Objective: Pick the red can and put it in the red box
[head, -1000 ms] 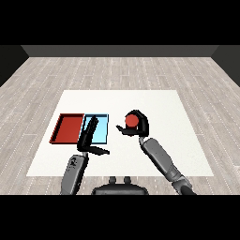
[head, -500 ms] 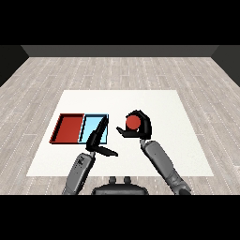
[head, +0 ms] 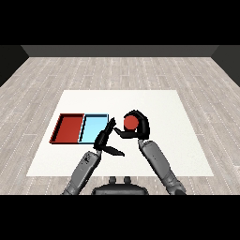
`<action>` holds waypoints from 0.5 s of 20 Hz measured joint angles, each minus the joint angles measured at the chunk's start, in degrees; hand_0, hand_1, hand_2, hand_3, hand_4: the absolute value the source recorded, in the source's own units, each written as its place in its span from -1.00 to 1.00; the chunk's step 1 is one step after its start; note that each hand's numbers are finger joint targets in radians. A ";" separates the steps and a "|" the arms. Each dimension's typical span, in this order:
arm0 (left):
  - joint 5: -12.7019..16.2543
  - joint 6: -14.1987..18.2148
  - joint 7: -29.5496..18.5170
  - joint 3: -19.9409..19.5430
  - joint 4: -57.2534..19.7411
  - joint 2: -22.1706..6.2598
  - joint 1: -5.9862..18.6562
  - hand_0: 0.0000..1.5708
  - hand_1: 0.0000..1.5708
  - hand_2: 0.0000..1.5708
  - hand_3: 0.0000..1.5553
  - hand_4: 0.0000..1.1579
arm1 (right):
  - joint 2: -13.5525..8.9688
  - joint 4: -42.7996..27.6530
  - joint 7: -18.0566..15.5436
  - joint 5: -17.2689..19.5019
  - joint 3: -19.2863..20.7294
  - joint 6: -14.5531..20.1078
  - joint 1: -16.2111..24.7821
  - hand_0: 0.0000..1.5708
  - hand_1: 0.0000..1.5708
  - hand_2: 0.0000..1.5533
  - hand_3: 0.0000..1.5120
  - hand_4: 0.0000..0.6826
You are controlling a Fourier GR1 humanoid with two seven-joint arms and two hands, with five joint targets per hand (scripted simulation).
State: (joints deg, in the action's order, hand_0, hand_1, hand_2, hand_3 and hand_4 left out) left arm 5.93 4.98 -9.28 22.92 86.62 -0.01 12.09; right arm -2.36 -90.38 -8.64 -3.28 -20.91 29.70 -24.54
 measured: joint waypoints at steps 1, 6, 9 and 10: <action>0.62 0.20 0.11 0.33 -0.55 0.00 0.42 -1.00 -1.00 -1.00 -1.00 -1.00 | -0.22 -0.94 0.29 0.24 0.24 -0.80 0.73 1.00 1.00 0.90 0.87 0.91; 3.13 2.15 -0.15 3.25 -2.82 0.00 1.26 -1.00 -1.00 -1.00 -1.00 -1.00 | 1.29 -0.19 -0.66 1.09 1.12 -3.10 1.49 1.00 1.00 0.90 0.87 0.89; 5.13 3.35 0.34 4.65 -3.77 0.01 3.01 -1.00 -1.00 -1.00 -1.00 -1.00 | 1.74 -1.92 0.15 1.88 0.37 -3.23 2.45 1.00 1.00 0.90 0.87 0.85; 5.84 4.63 -0.22 6.19 -4.52 0.01 3.43 -1.00 -1.00 -1.00 -1.00 -1.00 | 1.87 -2.01 0.26 1.98 0.63 -3.70 2.44 1.00 1.00 0.90 0.86 0.84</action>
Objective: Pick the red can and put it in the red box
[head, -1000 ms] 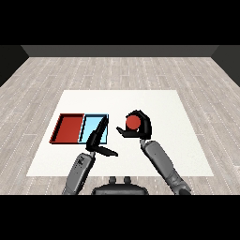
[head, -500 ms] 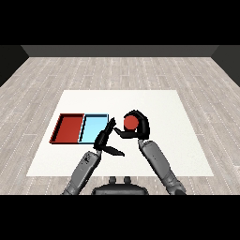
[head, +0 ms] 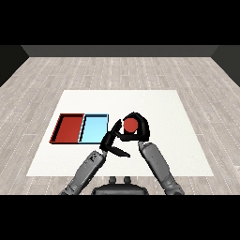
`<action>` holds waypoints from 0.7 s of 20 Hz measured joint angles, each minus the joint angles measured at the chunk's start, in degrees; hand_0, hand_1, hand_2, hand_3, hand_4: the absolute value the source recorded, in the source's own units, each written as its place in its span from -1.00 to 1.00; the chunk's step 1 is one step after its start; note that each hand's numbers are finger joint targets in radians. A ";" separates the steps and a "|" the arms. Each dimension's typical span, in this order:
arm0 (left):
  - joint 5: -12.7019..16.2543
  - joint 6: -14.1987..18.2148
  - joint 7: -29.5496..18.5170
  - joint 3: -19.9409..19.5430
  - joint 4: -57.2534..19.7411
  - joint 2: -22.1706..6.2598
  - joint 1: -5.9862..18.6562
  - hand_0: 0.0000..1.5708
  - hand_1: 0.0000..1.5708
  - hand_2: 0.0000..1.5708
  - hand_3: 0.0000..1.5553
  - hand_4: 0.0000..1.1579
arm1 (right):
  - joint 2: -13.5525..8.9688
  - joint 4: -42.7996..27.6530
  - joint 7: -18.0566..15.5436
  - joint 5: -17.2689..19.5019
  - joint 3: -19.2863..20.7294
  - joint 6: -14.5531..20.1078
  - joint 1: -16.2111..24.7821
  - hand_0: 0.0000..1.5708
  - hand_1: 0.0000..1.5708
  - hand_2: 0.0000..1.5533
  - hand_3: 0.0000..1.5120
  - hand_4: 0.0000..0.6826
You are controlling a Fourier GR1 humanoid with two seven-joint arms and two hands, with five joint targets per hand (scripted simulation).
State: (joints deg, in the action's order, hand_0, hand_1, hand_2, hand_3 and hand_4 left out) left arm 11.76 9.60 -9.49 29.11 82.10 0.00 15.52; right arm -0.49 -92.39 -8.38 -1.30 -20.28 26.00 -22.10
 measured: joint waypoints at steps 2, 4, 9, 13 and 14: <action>0.74 0.25 0.37 -0.03 -0.51 0.00 0.95 -1.00 -1.00 -1.00 -1.00 -1.00 | -0.04 -0.93 0.38 0.24 0.44 -1.19 0.30 1.00 1.00 0.90 0.87 0.86; 2.06 0.11 -0.48 -0.28 -2.79 0.00 2.51 -1.00 -1.00 -1.00 -1.00 -1.00 | 0.14 0.17 0.56 0.20 -1.01 0.20 -1.39 1.00 1.00 0.90 0.87 0.87; 2.43 1.19 1.12 0.63 -1.76 -0.16 3.05 -1.00 -1.00 -1.00 -1.00 -1.00 | 0.29 1.48 -0.55 -0.68 -3.39 2.46 -2.56 1.00 1.00 0.90 0.85 0.85; 3.84 0.17 -2.35 0.39 -4.33 -0.60 4.12 -1.00 -1.00 -1.00 -1.00 -1.00 | -0.06 1.42 -0.92 -0.99 -5.64 4.53 -3.11 1.00 1.00 0.91 0.87 0.91; 4.41 0.32 -2.87 0.41 -5.39 -0.65 5.00 -1.00 -1.00 -1.00 -1.00 -1.00 | -0.12 1.82 -1.03 -1.28 -5.32 4.30 -3.45 1.00 1.00 0.91 0.87 0.90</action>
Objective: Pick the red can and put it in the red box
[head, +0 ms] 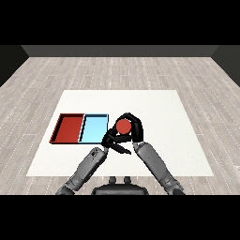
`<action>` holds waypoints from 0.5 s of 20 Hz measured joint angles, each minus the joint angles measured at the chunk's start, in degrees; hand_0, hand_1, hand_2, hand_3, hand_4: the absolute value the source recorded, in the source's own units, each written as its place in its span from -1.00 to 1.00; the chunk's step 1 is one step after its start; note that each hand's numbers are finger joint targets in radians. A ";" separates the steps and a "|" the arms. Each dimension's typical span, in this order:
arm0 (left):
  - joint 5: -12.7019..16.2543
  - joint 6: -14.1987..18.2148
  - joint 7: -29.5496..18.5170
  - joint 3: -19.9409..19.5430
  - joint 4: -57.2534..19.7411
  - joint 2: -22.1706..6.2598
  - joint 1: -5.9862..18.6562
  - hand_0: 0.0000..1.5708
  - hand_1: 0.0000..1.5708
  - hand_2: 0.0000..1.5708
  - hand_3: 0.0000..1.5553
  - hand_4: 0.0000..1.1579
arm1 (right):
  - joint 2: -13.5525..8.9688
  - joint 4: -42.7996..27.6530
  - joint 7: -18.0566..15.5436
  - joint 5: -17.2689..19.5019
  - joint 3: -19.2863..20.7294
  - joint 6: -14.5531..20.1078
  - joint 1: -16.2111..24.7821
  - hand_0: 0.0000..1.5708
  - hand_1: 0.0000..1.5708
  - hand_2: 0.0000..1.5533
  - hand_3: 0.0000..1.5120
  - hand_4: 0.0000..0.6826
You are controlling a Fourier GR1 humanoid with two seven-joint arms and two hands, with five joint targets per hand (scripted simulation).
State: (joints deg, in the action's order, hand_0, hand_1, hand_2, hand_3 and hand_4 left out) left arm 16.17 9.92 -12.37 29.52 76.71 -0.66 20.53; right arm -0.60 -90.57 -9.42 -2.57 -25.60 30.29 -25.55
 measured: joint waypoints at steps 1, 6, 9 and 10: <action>0.66 1.04 -0.87 0.85 -0.77 -0.20 0.57 -1.00 -1.00 -1.00 -1.00 -1.00 | -0.15 0.49 -0.25 -0.03 -0.56 0.51 -0.36 1.00 1.00 0.91 0.86 0.90; 0.25 1.27 -0.57 -0.08 -0.86 -0.49 1.15 -1.00 -1.00 -1.00 -1.00 -1.00 | -0.22 -0.09 -0.10 -0.63 -2.02 1.14 -0.52 1.00 1.00 0.91 0.86 0.92; 2.23 7.84 -2.19 0.81 -0.39 -0.53 0.67 1.00 1.00 1.00 0.93 0.97 | -0.18 -0.01 0.09 -0.95 -2.68 1.54 -1.04 1.00 1.00 0.90 0.85 0.85; 2.68 10.49 -2.19 1.35 -0.55 -0.45 0.83 1.00 1.00 1.00 1.00 0.95 | -0.09 0.41 -0.31 -1.62 -3.15 1.87 -1.09 1.00 1.00 0.90 0.85 0.83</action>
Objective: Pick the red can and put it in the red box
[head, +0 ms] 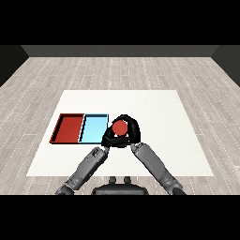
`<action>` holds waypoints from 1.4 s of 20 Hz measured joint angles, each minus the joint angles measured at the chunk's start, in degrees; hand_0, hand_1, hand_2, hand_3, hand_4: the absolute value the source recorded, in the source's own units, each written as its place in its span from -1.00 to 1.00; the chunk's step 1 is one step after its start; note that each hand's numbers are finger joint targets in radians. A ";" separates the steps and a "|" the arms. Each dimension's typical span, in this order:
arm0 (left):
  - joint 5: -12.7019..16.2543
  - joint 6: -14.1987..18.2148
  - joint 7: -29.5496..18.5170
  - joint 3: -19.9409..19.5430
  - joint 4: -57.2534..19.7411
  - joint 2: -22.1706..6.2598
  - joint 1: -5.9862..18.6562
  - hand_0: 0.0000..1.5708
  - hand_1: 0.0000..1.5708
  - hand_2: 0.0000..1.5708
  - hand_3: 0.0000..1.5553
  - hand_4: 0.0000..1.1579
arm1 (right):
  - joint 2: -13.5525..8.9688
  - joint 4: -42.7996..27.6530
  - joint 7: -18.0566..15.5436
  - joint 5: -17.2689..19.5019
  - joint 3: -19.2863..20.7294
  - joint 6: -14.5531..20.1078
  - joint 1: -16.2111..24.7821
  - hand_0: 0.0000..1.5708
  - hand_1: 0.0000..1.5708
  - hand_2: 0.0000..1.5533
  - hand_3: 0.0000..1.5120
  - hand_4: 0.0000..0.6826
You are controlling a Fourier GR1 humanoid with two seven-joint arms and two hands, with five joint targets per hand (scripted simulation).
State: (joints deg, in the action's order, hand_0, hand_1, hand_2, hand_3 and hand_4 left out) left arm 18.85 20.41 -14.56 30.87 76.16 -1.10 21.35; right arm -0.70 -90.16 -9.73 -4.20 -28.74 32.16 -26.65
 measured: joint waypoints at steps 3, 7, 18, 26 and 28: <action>1.33 4.47 0.49 0.39 -1.03 0.20 1.71 1.00 1.00 1.00 0.95 0.93 | -0.02 -0.78 0.40 -0.57 -0.38 0.86 0.00 1.00 1.00 0.90 0.86 0.83; 1.11 6.82 1.62 -0.48 -0.58 -0.03 2.25 1.00 1.00 1.00 0.93 0.94 | -0.02 -0.04 0.95 -1.84 -0.31 1.47 -1.74 1.00 1.00 0.90 0.86 0.85; 1.20 9.50 0.09 0.40 -1.00 0.06 1.79 1.00 1.00 1.00 0.92 0.95 | 0.05 -1.29 0.22 -1.49 -1.48 2.83 0.20 0.40 0.40 0.33 -0.02 -1.00; -0.25 9.20 1.10 0.24 -1.37 0.41 0.96 1.00 1.00 1.00 0.92 0.95 | -0.16 -0.30 6.04 3.81 -1.23 -1.51 0.41 -1.00 -1.00 -1.00 -1.00 -1.00; -1.54 9.71 1.81 0.60 0.56 0.22 -0.56 1.00 1.00 1.00 0.93 0.95 | 0.21 -0.65 6.05 4.71 -1.51 -1.40 1.01 -1.00 -1.00 -1.00 -1.00 -1.00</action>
State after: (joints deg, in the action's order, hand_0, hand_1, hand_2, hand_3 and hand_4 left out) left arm 17.31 30.11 -12.75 31.48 76.72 -0.89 20.79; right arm -0.48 -90.81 -3.68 0.51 -30.25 30.76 -25.64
